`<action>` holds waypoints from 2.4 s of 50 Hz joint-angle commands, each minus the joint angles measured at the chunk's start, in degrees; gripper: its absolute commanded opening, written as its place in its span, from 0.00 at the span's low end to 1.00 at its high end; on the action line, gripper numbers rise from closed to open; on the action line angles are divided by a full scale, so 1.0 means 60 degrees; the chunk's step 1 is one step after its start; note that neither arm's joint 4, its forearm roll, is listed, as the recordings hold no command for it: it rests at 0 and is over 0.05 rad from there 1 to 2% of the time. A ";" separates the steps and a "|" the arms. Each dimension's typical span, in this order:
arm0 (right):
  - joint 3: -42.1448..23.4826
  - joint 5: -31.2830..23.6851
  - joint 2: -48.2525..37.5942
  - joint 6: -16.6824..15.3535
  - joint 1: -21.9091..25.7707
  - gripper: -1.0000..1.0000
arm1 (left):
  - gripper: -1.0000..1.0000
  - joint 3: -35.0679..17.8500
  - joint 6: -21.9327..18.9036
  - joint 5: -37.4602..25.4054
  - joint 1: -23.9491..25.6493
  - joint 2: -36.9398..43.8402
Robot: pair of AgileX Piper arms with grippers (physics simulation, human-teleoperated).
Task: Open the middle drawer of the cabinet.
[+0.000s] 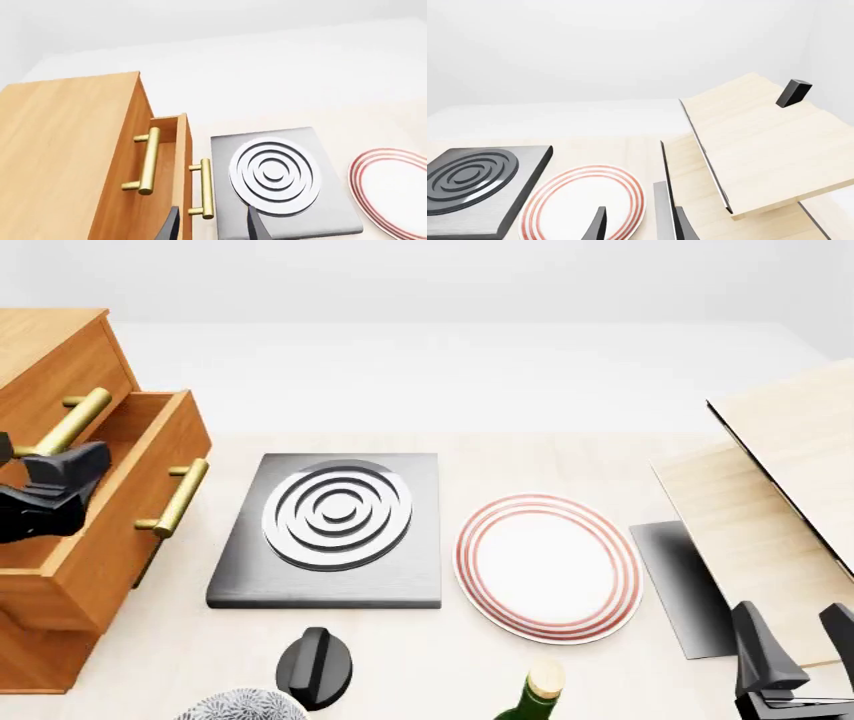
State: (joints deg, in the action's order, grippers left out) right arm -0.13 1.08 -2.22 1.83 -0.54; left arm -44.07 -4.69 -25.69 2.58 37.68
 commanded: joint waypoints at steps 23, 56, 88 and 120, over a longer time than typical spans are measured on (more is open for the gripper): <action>0.0000 -0.0002 0.0004 0.0001 -0.0001 1.00 | 1.00 0.1354 0.0234 0.1196 -0.0653 0.0536; 0.0000 -0.0002 0.0004 -0.0001 0.0000 1.00 | 1.00 0.2215 0.0065 0.2011 -0.1237 0.0983; 0.0000 0.0001 -0.0002 0.0000 0.0000 1.00 | 1.00 0.2823 0.0089 0.3808 -0.1451 0.2620; 0.0000 0.0001 -0.0002 0.0000 0.0001 1.00 | 1.00 0.3440 -0.0104 0.4634 -0.1573 0.3323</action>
State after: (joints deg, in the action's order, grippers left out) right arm -0.13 1.08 -2.23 1.83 -0.53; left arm -25.83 -4.71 0.80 -6.96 54.60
